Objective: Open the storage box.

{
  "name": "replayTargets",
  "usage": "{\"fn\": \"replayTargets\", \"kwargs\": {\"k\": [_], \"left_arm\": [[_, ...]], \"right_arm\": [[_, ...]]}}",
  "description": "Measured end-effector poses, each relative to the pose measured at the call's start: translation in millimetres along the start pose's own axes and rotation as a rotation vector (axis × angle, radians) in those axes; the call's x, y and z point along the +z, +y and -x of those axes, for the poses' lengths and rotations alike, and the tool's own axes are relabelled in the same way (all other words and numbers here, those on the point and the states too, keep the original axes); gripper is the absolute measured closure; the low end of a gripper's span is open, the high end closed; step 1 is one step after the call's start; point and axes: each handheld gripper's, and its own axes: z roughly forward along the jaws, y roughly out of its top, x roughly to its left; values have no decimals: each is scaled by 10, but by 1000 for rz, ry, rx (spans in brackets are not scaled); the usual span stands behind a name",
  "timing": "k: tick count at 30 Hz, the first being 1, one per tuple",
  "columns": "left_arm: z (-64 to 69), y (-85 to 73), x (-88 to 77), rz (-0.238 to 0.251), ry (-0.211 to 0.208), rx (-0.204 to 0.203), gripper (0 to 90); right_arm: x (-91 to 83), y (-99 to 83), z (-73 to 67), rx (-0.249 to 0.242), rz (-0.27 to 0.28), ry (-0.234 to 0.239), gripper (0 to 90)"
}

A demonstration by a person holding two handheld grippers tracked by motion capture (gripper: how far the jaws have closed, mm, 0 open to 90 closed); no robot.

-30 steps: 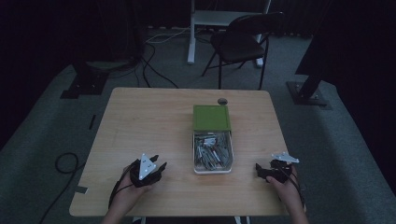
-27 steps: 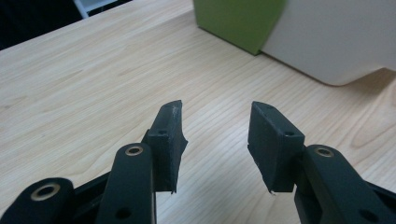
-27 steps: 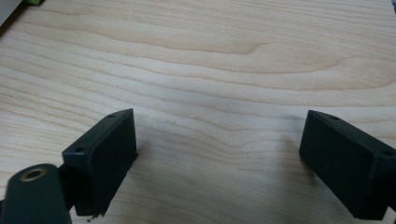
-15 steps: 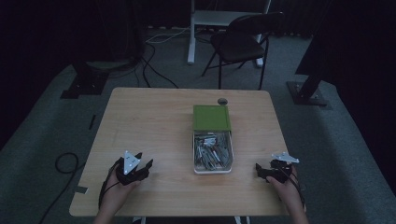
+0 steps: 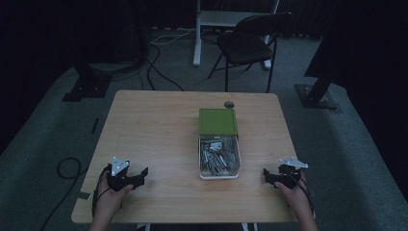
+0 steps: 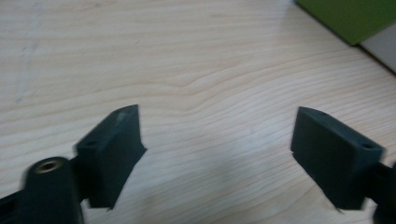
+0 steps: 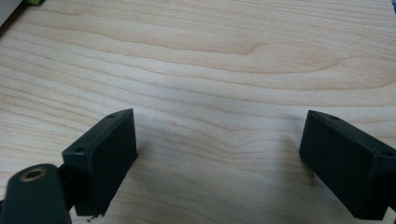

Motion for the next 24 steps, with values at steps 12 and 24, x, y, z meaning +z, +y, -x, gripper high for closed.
{"fn": "replayTargets", "kwargs": {"k": [12, 24], "left_arm": [[-217, -82, -30, -26, 103, -17, 91], [-373, -164, -66, -94, 247, -123, 91]], "right_arm": [[0, 0, 0, 0, 0, 0, 107], [0, 0, 0, 1, 0, 0, 107]]}}
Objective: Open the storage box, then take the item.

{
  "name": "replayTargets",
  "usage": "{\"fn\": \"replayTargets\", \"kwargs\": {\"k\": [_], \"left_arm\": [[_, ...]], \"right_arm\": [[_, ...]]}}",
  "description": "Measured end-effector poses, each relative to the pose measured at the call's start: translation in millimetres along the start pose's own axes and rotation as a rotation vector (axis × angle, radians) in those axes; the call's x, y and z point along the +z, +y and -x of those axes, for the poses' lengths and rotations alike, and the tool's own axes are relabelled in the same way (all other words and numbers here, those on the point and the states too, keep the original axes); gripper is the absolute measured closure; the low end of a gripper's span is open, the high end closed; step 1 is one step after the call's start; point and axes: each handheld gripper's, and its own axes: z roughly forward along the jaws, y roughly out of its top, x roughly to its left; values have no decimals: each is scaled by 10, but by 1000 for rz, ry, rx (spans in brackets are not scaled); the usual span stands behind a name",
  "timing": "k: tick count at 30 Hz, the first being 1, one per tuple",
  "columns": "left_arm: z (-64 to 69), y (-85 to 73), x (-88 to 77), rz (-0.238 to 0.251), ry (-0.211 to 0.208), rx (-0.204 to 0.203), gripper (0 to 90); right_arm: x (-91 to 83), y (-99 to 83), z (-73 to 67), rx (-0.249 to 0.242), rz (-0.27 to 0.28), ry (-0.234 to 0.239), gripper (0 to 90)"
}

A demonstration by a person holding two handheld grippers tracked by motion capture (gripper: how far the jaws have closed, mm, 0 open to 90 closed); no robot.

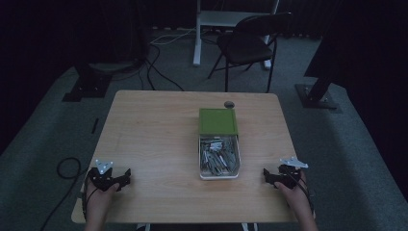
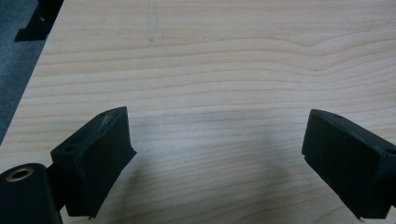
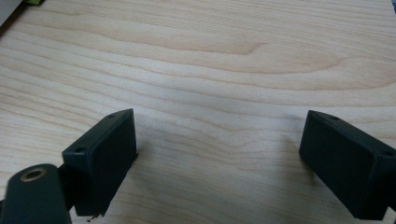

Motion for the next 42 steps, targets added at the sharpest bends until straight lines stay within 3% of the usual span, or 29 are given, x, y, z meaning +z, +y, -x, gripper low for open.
{"fn": "replayTargets", "kwargs": {"k": [6, 11, 23, 42], "left_arm": [[-10, 1, 12, -20, 11, -10, 91], [17, 3, 44, -77, 12, 0, 93], [43, 19, 67, -73, 33, -23, 90], [47, 23, 71, -75, 37, -25, 86]], "right_arm": [[0, 0, 0, 0, 0, 0, 107], [0, 0, 0, 0, 1, 0, 107], [0, 0, 0, -1, -1, 0, 107], [-7, -2, -5, -1, 7, -3, 134]]}}
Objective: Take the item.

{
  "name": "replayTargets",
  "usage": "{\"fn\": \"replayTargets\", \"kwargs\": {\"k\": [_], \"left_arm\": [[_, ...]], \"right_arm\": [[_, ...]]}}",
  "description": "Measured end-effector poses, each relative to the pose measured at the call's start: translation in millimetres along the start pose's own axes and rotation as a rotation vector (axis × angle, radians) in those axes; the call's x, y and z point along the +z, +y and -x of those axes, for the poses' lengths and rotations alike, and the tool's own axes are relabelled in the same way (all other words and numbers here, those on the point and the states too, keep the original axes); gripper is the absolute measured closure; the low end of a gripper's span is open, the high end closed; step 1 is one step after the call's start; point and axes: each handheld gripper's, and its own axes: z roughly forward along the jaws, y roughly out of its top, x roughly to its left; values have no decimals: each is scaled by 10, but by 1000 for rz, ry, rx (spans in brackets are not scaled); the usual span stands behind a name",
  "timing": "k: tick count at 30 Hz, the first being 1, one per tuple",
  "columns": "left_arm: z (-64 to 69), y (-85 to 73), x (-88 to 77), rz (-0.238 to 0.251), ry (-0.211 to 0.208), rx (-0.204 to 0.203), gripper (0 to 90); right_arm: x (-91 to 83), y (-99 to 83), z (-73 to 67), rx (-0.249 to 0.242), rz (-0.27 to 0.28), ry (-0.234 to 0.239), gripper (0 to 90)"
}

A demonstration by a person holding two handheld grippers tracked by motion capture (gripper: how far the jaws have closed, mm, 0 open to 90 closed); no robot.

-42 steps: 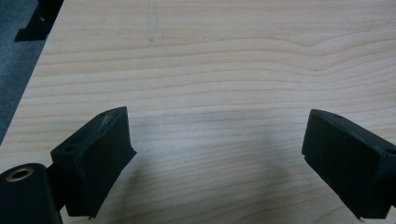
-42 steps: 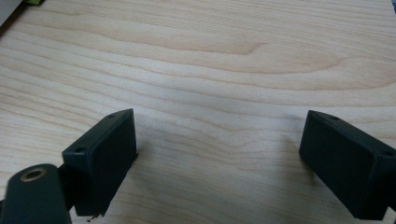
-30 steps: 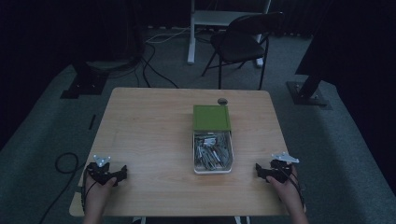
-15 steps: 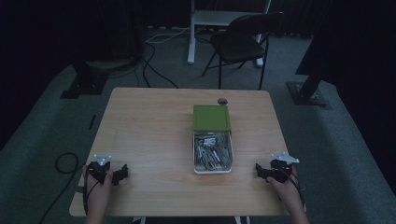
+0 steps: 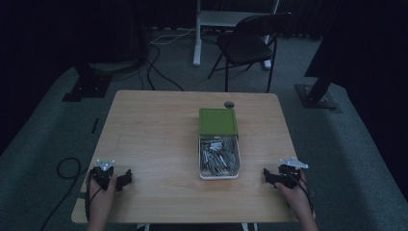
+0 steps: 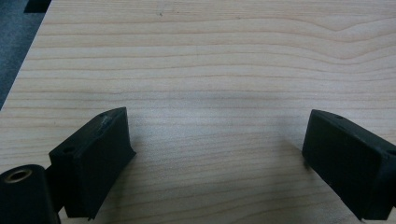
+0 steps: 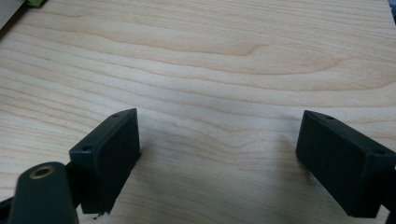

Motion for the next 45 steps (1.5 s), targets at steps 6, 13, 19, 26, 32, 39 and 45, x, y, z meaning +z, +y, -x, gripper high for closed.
{"fn": "replayTargets", "kwargs": {"k": [6, 13, 19, 26, 32, 39, 45], "left_arm": [[15, 0, 0, 0, 8, -10, 87], [18, 0, 0, 1, 10, -12, 86], [19, 0, 0, 0, 11, -12, 86], [20, 0, 0, 1, 11, -13, 86], [22, 4, 4, -3, 10, -10, 77], [22, 3, 3, -4, 9, -10, 76], [22, 3, 3, -4, 9, -9, 76]], "right_arm": [[-9, 3, -46, -2, -9, 4, 134], [-71, 69, -162, -45, -41, 30, 136], [-196, 200, -226, -27, -2, 50, 137], [-428, 440, -346, -22, 87, 82, 138], [-622, 628, -468, -54, 148, 111, 141], [-743, 766, -626, -86, 190, 148, 144], [-796, 849, -801, -115, 216, 186, 149]]}}
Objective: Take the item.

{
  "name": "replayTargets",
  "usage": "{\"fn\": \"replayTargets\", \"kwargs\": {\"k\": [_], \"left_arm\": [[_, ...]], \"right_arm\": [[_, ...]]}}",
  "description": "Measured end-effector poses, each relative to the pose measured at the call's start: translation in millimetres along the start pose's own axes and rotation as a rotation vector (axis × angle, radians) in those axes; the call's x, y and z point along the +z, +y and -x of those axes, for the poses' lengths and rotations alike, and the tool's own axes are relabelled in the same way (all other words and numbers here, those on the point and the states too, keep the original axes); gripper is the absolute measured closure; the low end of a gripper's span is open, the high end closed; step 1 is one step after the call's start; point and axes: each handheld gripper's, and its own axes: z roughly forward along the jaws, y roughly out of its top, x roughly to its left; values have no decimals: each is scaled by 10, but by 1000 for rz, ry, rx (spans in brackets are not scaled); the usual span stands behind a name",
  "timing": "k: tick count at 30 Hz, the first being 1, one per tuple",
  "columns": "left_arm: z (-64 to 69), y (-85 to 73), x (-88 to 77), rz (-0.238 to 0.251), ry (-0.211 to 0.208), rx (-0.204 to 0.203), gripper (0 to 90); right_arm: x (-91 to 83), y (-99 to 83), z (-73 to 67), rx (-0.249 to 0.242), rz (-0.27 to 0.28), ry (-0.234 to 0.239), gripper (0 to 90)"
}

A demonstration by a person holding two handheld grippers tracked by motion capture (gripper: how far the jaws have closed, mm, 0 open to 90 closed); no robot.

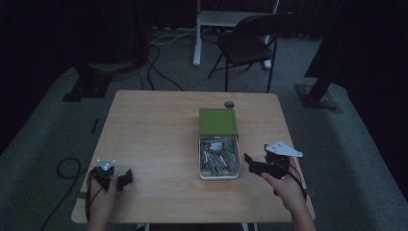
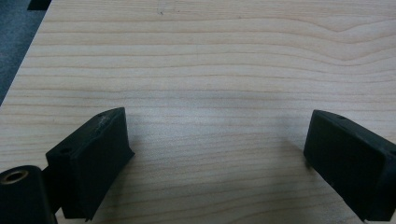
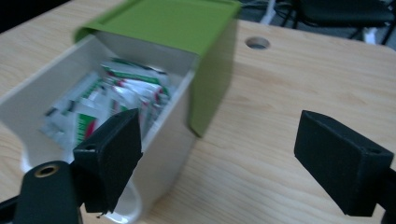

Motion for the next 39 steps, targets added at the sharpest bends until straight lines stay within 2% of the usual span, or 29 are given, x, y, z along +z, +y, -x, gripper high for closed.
{"fn": "replayTargets", "kwargs": {"k": [4, 10, 14, 18, 26, 31, 34, 36, 39], "left_arm": [[0, 0, 1, 1, 0, 0, 75], [0, -1, 1, 1, 0, 0, 75], [0, -1, 1, 1, 0, 0, 76], [0, -1, 1, 1, 0, 0, 76], [0, -1, 1, 1, 0, 0, 76], [0, 0, 0, 0, 0, 0, 75], [0, 0, 0, 0, 0, 0, 76], [0, 0, 0, 0, 0, 0, 76], [0, 0, 0, 0, 0, 0, 75]], "right_arm": [[20, 74, -140, -26, 17, 36, 149], [94, 118, -335, -89, 7, 75, 149], [122, 130, -459, -104, 10, 104, 149], [150, 130, -550, -142, 16, 128, 175], [205, 86, -701, -165, -4, 173, 176], [257, 27, -772, -188, -16, 183, 255], [291, -18, -810, -223, -36, 180, 322], [306, -37, -826, -234, -44, 183, 332], [379, -114, -871, -272, -71, 206, 451]]}}
